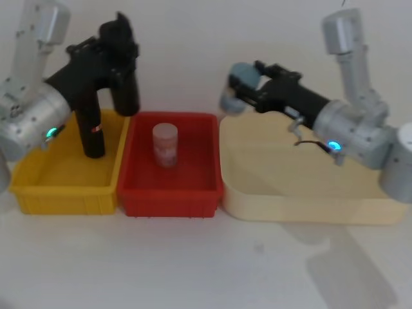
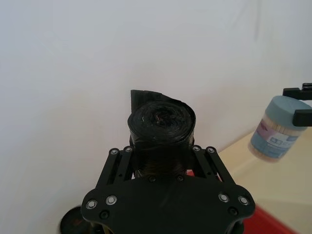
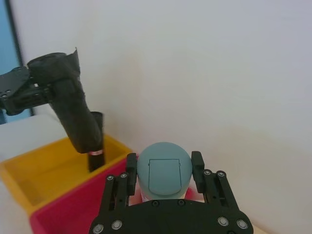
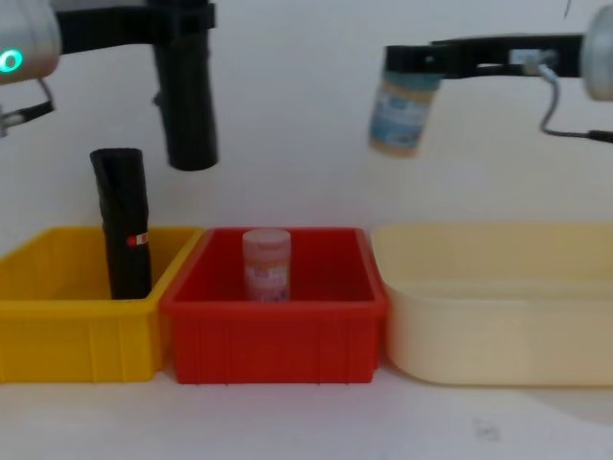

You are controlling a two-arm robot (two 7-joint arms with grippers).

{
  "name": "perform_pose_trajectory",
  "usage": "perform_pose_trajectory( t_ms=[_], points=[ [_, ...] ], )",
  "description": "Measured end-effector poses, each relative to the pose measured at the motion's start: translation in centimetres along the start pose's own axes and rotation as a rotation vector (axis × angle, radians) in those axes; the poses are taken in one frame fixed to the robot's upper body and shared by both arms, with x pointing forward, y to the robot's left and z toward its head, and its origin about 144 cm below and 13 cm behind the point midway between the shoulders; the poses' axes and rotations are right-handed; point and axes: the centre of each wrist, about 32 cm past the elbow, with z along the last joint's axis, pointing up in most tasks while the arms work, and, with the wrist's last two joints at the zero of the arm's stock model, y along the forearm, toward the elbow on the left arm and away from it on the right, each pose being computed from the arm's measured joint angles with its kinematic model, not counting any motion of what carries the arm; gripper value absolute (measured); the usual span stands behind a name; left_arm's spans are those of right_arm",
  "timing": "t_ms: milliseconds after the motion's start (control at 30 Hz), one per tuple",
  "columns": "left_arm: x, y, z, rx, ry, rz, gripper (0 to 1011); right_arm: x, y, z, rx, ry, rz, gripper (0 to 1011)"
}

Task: Pick up the garbage bag with the one hand and transfer it to the other hand.

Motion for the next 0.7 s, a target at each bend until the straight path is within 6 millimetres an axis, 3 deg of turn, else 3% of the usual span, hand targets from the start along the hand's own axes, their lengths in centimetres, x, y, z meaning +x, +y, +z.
perform_pose_trajectory(
  t_ms=[333,700],
  points=[
    [-1.1,-3.8,0.8,-0.037,0.036,-0.144,460,1.8,-5.0,0.2,-0.007,-0.010,-0.138,658],
    [-2.8,-7.9,0.8,-0.077,0.090,-0.297,460,3.1,-8.1,0.1,-0.044,-0.022,-0.211,658]
  ],
)
